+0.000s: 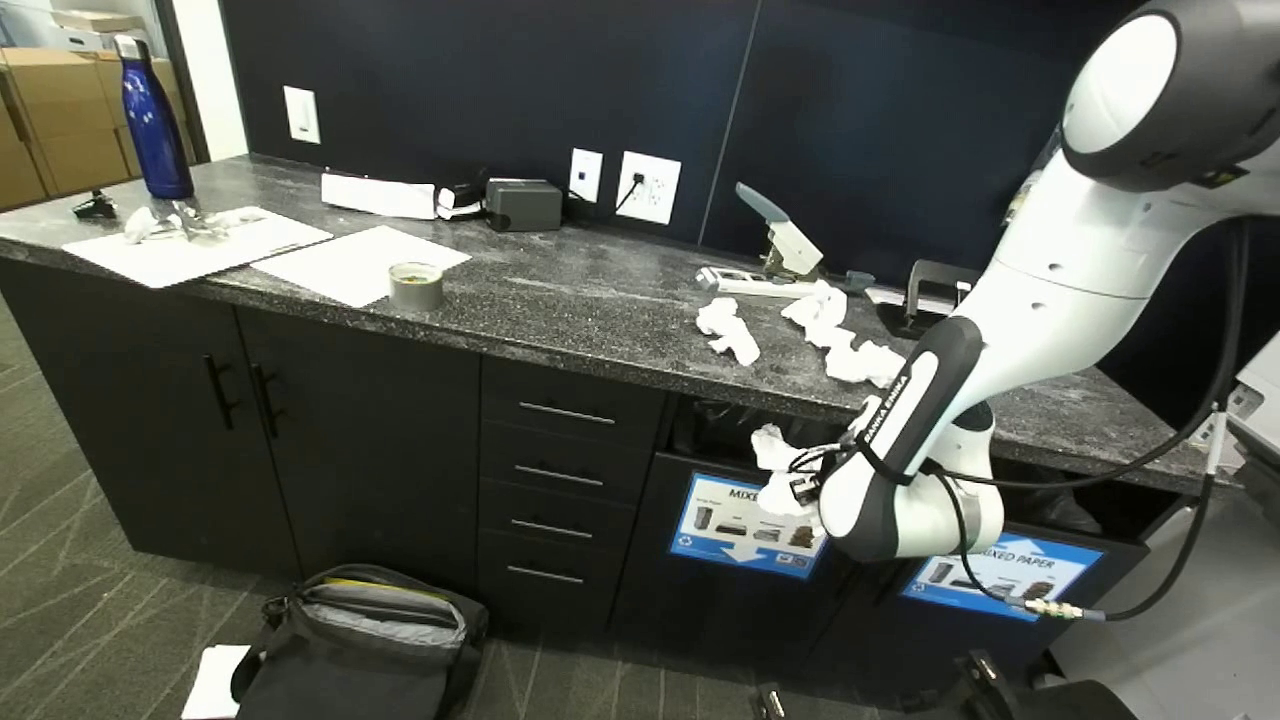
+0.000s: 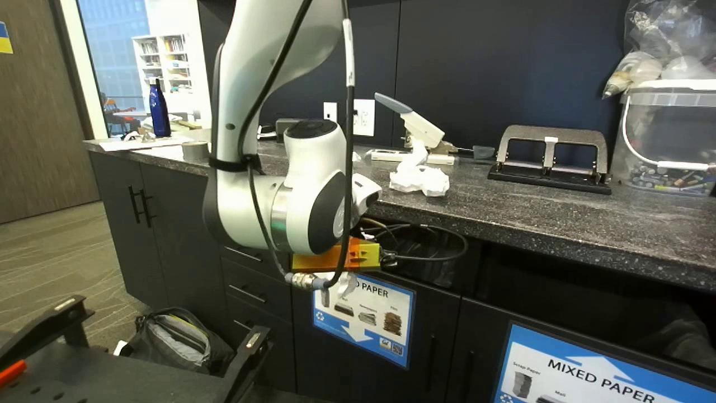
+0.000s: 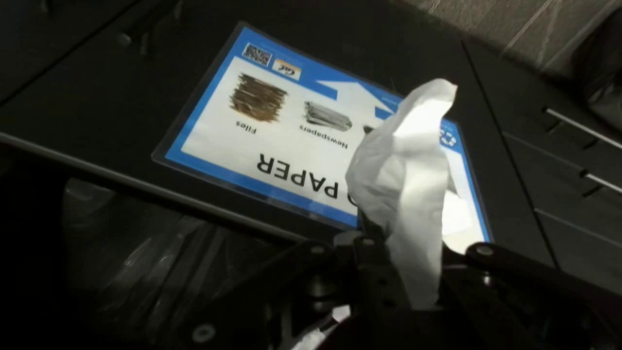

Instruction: Remove all the paper trash from the table and put them in the bin on the left

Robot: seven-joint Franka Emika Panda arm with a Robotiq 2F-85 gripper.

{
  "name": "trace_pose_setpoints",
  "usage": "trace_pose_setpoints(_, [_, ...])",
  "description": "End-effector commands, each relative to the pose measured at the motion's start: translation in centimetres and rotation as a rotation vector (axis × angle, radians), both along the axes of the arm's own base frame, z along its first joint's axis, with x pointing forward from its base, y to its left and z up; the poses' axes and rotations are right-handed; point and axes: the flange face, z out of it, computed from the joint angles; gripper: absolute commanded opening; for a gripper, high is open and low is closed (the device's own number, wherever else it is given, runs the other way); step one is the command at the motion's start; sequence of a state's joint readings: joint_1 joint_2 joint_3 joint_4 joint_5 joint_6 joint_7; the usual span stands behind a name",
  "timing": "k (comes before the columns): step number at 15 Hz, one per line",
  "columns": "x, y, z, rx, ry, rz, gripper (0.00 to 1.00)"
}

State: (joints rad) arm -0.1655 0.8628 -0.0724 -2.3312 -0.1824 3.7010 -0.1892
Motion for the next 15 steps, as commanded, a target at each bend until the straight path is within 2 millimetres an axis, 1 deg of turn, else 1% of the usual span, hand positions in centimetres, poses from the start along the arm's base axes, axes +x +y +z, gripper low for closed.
trace_pose_setpoints(1, [0.6, 0.3, 0.1, 0.024, -0.165, -0.073, 0.07])
trace_pose_setpoints(4, [0.9, 0.3, 0.0, 0.047, -0.277, -0.143, 0.07])
trace_pose_setpoints(7, [1.6, 0.5, -1.2, 0.031, -0.334, -0.188, 0.06])
trace_pose_setpoints(12, [5.0, 0.9, -4.3, 0.036, -0.351, -0.281, 0.06])
trace_pose_setpoints(15, [7.1, 0.9, -5.2, 0.037, -0.399, -0.35, 0.06])
